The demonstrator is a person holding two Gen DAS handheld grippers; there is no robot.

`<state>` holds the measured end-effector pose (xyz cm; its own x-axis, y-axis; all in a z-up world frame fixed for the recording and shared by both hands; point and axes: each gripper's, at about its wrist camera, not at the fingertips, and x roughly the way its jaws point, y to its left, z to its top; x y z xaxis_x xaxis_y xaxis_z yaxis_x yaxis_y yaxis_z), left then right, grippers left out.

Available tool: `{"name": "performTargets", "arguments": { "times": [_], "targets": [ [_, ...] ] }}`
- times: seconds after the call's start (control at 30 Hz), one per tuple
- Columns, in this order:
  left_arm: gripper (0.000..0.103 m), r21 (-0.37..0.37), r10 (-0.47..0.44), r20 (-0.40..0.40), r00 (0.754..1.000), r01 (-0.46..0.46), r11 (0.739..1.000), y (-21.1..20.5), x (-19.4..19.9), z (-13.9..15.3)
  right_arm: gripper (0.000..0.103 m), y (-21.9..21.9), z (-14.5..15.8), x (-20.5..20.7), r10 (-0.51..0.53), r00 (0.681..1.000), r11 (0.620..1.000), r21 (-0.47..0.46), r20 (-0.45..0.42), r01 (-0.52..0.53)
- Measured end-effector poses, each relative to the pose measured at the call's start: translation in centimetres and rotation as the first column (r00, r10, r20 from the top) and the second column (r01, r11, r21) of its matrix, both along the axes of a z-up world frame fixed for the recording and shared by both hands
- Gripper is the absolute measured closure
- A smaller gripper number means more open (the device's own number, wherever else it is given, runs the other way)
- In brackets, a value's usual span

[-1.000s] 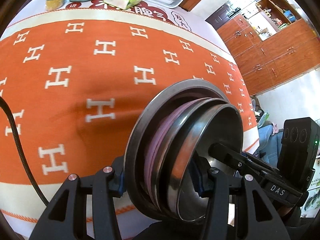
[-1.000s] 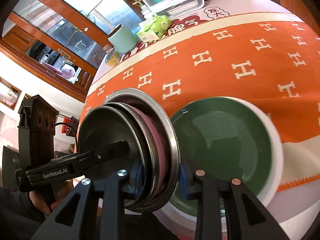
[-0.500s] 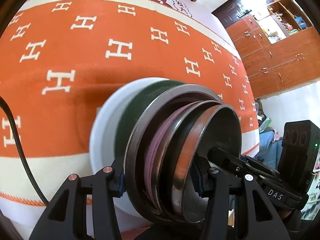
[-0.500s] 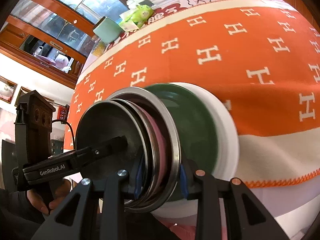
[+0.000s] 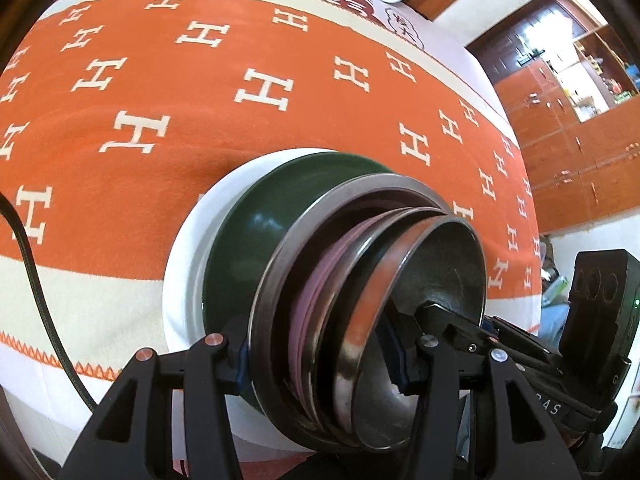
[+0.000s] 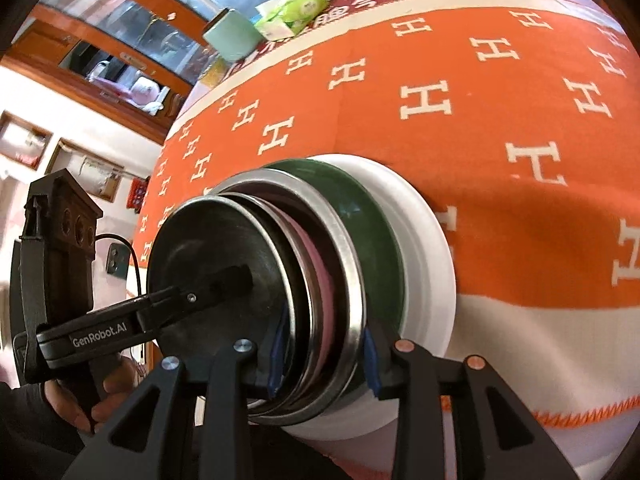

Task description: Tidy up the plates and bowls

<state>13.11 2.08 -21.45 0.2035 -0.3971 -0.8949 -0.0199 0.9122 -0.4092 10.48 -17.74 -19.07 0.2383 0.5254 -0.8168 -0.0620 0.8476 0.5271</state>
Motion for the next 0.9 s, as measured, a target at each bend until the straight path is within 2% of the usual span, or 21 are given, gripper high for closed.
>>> {"name": "performTargets", "arguments": {
  "times": [0.27,0.43,0.57,0.73,0.9],
  "targets": [
    [0.052,0.102,0.029,0.034,0.999,-0.032,0.994,-1.5,0.6,1.4,0.067,-1.0,0.3,0.2,0.074,0.997,0.997,0.007,0.015,-0.074],
    [0.052,0.141,0.067,0.078,0.995,-0.077,0.987,-1.5,0.9,3.3,0.059,-1.8,1.8,0.4,0.078,0.996,0.997,-0.027,0.046,-0.077],
    [0.052,0.142,0.049,0.099,0.994,-0.063,0.988,-1.4,1.0,5.1,0.048,-2.6,2.9,0.5,0.037,0.997,0.999,-0.026,0.067,-0.035],
    [0.052,0.113,0.021,0.159,0.987,-0.039,0.993,-1.2,0.7,7.5,0.048,-2.7,3.6,0.1,-0.014,0.996,0.999,-0.035,0.083,0.017],
    [0.052,0.099,0.001,0.194,0.981,-0.020,0.995,-0.2,0.1,9.7,0.048,-1.5,6.2,-1.2,-0.032,0.989,0.992,-0.119,0.142,0.049]
  ]
}}
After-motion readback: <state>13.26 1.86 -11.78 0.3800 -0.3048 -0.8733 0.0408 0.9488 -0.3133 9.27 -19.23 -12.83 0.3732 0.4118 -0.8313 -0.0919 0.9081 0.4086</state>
